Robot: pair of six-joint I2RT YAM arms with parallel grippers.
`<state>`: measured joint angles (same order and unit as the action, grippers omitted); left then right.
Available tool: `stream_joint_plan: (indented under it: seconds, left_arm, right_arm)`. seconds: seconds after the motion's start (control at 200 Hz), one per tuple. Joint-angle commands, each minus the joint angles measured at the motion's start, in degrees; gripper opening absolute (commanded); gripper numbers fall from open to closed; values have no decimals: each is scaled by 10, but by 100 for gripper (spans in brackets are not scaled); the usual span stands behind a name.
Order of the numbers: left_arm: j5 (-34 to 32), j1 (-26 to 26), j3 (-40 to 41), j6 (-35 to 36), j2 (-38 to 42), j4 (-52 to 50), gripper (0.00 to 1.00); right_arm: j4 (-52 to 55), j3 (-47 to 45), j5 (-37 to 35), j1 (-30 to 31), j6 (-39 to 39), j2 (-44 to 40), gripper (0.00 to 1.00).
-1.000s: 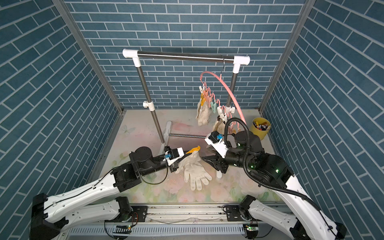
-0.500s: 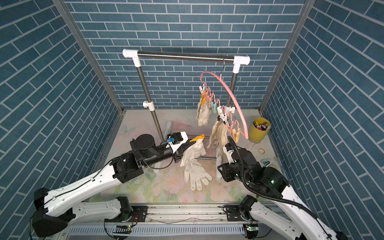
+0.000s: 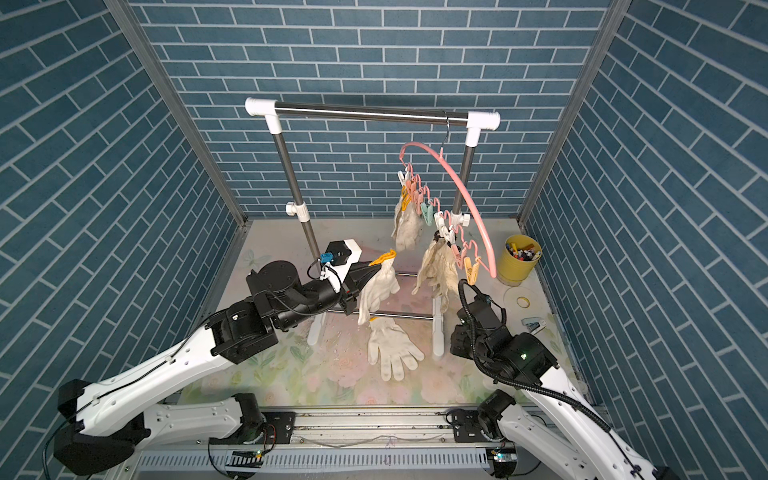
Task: Clip the gloves onto a hanger to dry
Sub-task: Open the clamp at the hanger.
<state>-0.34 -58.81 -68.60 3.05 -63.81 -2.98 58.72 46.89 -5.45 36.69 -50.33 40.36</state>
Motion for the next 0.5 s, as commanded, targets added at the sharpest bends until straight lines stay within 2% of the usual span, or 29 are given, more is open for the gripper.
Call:
stream_joint_plan:
  seconds: [0.0,0.26,0.33,0.435,0.495]
  left_arm:
    - [-17,0,-19,-35,-14,0,0]
    - [-51,0,-80,-84,-47,-51,0]
    - [-27,0,-78,-69,-42,-50,0]
    - [54,-1,-46,-19,-14,-22,0]
    - [53,-1,-41,-22,-9,-21,0]
  right_arm:
    - [-10,-28,53,-43,-50,-19,37]
    - [-26,-42,144,-180,-24,-24,37]
    - [-40,-29,176,-239,1,-5,37]
    - [-67,9,236,-327,39,40,36]
    - [-70,49,243,-352,69,68,35]
